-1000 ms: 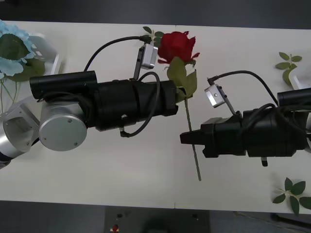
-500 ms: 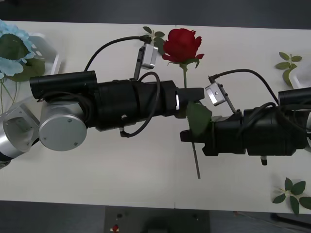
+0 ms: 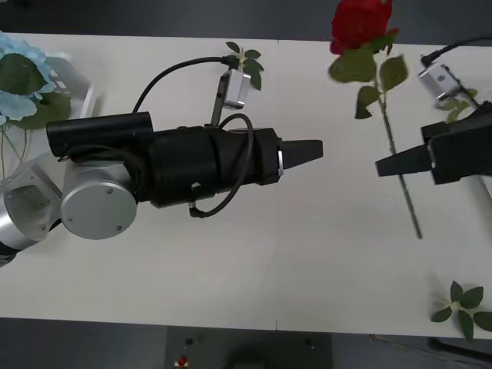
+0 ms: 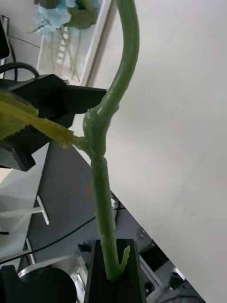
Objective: Put the red flowers into the right box and the blue flowers into the left box
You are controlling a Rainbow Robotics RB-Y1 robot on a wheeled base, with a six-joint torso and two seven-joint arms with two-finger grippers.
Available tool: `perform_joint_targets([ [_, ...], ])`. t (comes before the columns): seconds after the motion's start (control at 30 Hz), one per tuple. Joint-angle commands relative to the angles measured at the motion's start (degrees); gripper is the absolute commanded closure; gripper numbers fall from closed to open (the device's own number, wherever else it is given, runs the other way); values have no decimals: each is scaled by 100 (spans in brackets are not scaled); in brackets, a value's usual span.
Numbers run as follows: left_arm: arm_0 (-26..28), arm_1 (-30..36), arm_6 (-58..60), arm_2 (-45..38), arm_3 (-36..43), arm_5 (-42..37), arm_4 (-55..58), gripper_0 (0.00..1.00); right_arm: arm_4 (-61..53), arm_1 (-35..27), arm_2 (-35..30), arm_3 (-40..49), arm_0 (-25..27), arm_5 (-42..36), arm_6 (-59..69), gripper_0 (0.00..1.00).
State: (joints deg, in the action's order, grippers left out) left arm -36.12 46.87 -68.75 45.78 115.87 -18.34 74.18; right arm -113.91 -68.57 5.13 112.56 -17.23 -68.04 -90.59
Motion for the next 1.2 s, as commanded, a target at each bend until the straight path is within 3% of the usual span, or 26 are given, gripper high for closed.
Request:
perform_joint_targets([
  [0.03,-9,446,-182,-113,182,14,9,0,45,-412,-407,-437,-140,-474,-11,100],
  [0.27,105,1272,-156,-623,182,14,229,0,686,-974,-803,-1316,-219,-1203,-55,100],
  [0.43,492,1799,-156,-1422,191,-118,519,0,1583,-1159,-803,-2010,-421,-1528,-125,100],
  [0.53,808,1861,-165,-2345,191,-1058,721,0,2233,-1159,-812,-2309,-474,-1564,-187,100],
  [0.7,1300,1817,-174,-4437,68,-3976,1275,0,3305,-1211,-821,-2774,-527,-1555,-292,100],
  [0.77,1362,1799,-200,-4868,-126,-4802,1741,0,3613,-1255,-821,-2933,-536,-1564,-327,100],
  [0.8,1362,1799,-200,-4868,-126,-4802,1741,0,3613,-1255,-821,-2933,-536,-1564,-327,100],
  [0.83,1380,1790,-156,-5070,-328,-5532,2163,0,3921,-1255,-829,-3082,-536,-1564,-371,100],
  [0.97,1564,1676,169,-5219,-477,-6235,2514,0,4668,-1229,-821,-3346,-527,-1564,-450,100],
  [1.1,1872,1237,697,-5369,-301,-6296,2707,0,6215,-1027,-821,-3425,-536,-1546,-530,100],
  [1.2,1924,797,978,-5386,-266,-6331,2901,0,6724,-886,-821,-3460,-509,-1502,-547,100],
])
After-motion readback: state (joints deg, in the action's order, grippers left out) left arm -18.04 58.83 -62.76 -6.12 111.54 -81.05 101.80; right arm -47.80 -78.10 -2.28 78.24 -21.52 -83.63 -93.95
